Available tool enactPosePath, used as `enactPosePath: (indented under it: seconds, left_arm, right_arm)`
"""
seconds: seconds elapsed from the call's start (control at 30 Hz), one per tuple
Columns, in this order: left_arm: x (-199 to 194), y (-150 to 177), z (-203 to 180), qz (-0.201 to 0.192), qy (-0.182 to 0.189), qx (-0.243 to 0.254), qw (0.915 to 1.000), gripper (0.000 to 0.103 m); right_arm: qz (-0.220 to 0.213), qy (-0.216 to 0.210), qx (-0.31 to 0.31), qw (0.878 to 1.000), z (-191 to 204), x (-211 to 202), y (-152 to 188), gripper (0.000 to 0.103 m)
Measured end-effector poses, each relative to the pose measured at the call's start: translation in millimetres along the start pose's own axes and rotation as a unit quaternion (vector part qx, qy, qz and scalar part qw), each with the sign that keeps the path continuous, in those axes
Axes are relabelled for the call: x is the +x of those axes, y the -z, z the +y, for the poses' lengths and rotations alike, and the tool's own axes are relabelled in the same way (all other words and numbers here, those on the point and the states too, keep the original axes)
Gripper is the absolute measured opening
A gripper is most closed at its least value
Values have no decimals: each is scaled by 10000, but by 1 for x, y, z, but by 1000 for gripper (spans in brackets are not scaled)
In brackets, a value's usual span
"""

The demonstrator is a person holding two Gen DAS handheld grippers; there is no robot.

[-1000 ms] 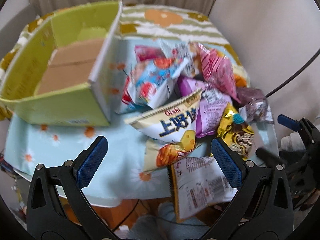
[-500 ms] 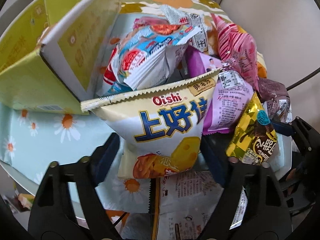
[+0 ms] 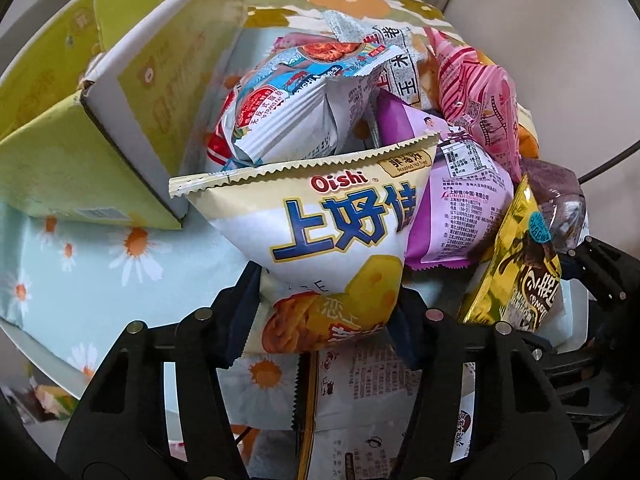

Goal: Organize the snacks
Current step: 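Grasp the white Oishi chip bag with the left tool while the right tool grasps the gold chocolate bag, then carry both bags into the green box and open both tools to release them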

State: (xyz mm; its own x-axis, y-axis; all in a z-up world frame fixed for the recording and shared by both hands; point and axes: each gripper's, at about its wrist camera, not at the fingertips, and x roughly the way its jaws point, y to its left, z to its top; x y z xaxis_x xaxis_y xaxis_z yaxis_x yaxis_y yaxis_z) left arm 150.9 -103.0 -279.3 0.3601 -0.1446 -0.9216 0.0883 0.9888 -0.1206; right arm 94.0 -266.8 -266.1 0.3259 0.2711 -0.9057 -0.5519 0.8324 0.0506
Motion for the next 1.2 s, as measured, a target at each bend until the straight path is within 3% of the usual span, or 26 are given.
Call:
enactPosePath:
  seconds: [0.2, 0.6, 1.2]
  left_arm:
    - [-13, 2, -1, -100, -76, 38, 9999, 53]
    - [-60, 4, -6, -514, -207, 198, 9983, 51]
    - [-156, -8, 7, -1348, -160, -26, 9907, 49]
  right_arm:
    - [-76, 8, -81, 9999, 3, -6, -1, 48]
    - [-453, 94, 6, 9989, 3, -41, -8, 42]
    - [-1235, 230, 213, 9918, 6, -114, -35, 42]
